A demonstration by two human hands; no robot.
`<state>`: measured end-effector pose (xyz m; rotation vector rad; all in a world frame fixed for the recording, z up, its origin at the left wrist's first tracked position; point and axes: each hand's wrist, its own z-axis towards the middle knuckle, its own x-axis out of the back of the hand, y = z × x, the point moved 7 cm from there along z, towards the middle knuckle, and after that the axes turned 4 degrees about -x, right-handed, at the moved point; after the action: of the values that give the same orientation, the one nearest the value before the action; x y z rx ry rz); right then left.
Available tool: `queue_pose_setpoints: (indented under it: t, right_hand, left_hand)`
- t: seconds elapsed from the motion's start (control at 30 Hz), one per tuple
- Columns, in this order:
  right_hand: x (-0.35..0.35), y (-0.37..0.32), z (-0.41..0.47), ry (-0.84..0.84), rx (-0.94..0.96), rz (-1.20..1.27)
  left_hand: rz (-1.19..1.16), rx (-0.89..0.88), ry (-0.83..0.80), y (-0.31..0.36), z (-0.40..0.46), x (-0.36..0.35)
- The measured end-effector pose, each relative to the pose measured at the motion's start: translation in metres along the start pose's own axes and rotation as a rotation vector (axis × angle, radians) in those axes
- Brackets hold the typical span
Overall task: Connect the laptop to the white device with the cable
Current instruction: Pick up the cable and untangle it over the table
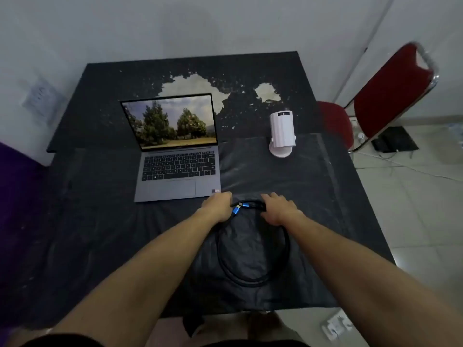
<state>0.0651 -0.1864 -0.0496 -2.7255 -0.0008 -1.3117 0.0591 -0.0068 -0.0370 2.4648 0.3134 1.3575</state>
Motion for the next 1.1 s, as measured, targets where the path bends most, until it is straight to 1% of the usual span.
queue_pose_setpoints:
  t: [0.1,0.2,0.4,0.53,0.67,0.8,0.97,1.1]
  right_hand:
    - [-0.013,0.005,0.009,-0.034,-0.017,-0.003]
    - [-0.028,0.011,0.018,-0.034,-0.041,0.019]
    - [-0.039,0.014,0.035,0.085,-0.044,0.084]
    - [-0.043,0.020,0.044,0.086,-0.045,0.105]
    - [-0.036,0.016,0.048,0.019,-0.051,0.117]
    - [-0.013,0.010,0.046,-0.071,-0.078,0.278]
    - [0.037,0.004,0.034,-0.060,-0.100,0.446]
    - [0.082,-0.004,0.021,0.007,-0.089,0.527]
  left_hand:
    - [-0.018,0.081,-0.032,-0.007,0.005,-0.021]
    - [-0.047,0.133,-0.050,-0.011,0.010,-0.044]
    - [-0.070,0.216,0.043,-0.018,0.021,-0.064]
    - [-0.089,0.220,0.030,-0.022,0.023,-0.068]
    - [-0.155,0.144,0.043,-0.024,0.019,-0.056]
    - [-0.245,0.054,0.123,-0.024,0.009,-0.021]
    - [-0.335,-0.045,0.188,-0.019,-0.004,0.029]
    - [-0.371,-0.128,0.252,-0.009,-0.015,0.073]
